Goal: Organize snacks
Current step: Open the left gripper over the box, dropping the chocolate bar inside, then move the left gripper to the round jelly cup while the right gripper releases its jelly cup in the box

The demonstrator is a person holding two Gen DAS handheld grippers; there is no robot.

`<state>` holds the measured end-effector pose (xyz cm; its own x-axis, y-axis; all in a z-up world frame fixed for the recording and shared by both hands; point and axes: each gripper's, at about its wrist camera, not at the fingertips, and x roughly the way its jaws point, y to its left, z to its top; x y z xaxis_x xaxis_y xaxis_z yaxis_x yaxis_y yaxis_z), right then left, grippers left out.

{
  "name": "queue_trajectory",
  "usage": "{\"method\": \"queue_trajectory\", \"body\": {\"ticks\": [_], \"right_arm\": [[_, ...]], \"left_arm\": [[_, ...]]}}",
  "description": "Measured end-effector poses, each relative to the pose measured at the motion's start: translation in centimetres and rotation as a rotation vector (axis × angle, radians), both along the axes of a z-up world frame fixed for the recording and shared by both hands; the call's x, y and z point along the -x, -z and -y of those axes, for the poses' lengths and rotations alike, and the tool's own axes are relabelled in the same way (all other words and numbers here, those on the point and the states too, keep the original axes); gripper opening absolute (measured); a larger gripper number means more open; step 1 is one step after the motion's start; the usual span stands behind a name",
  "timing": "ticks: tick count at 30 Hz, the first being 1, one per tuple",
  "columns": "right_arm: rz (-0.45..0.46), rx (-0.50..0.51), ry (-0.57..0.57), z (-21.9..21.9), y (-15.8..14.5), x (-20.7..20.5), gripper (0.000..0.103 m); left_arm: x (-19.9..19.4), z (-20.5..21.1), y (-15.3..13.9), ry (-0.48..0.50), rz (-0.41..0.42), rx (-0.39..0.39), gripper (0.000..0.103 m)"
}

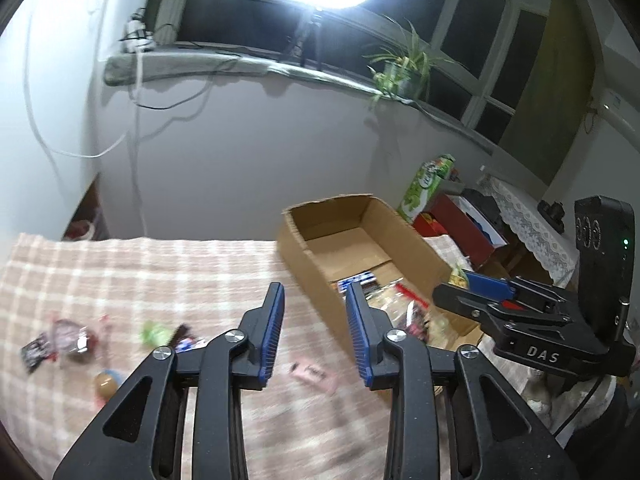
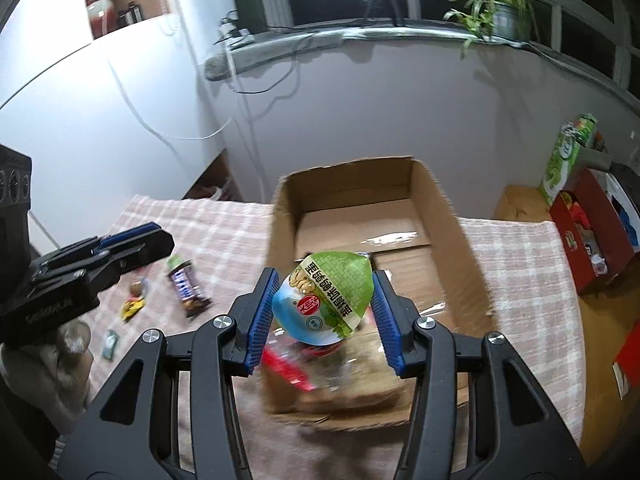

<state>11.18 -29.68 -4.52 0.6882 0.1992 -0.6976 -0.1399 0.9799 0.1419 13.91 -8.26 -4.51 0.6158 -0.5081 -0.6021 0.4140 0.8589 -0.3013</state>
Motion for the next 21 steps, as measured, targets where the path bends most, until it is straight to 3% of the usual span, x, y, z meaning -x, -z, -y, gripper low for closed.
{"method": "queue_trajectory", "body": {"ticks": [13, 21], "right_arm": [[0.018, 0.000, -0.140, -6.7, 0.6, 1.4, 0.049], [0.042, 0.007, -0.068, -4.7, 0.0, 0.6, 0.049]], "left_arm": [[1.8, -9.3, 1.7, -0.159, -0.031, 0.007, 0.034], [2.3, -12.2, 2.8, -0.219, -0.045, 0.013, 0.034]]}}
